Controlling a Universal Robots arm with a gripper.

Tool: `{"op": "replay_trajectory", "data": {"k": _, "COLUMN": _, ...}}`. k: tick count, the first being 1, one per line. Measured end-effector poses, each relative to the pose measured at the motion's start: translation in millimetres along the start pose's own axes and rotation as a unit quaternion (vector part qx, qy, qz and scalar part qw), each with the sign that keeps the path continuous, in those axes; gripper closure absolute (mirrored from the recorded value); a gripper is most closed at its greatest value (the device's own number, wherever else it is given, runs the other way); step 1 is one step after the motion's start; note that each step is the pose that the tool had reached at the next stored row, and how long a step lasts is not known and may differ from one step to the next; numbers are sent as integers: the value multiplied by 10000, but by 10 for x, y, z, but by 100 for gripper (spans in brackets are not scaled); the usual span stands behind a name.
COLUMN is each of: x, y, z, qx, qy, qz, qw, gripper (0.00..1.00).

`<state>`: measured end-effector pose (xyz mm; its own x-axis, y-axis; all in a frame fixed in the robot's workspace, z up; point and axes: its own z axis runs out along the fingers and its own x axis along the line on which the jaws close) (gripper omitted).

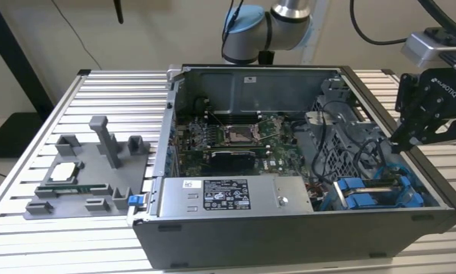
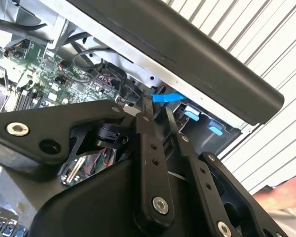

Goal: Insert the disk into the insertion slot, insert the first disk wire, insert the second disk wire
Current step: 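Insert the second disk wire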

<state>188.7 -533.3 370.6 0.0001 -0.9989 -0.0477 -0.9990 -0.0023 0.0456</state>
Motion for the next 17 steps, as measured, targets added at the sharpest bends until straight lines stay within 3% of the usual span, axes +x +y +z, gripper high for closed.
{"op": "replay_trajectory", "data": {"k": 4, "x": 1, "y": -2, "z": 20, "qx": -14, "qy": -1, "qz": 1, "qw": 10000, "gripper": 0}}
{"op": "replay_trajectory", "data": {"k": 9, "x": 1, "y": -2, "z": 44, "qx": -138, "qy": -1, "qz": 18, "qw": 9999, "gripper": 0}}
{"op": "replay_trajectory", "data": {"k": 14, "x": 0, "y": -3, "z": 49, "qx": -142, "qy": -39, "qz": 17, "qw": 9999, "gripper": 0}}
{"op": "replay_trajectory", "data": {"k": 17, "x": -1, "y": -30, "z": 48, "qx": -150, "qy": -40, "qz": 16, "qw": 9999, "gripper": 0}}
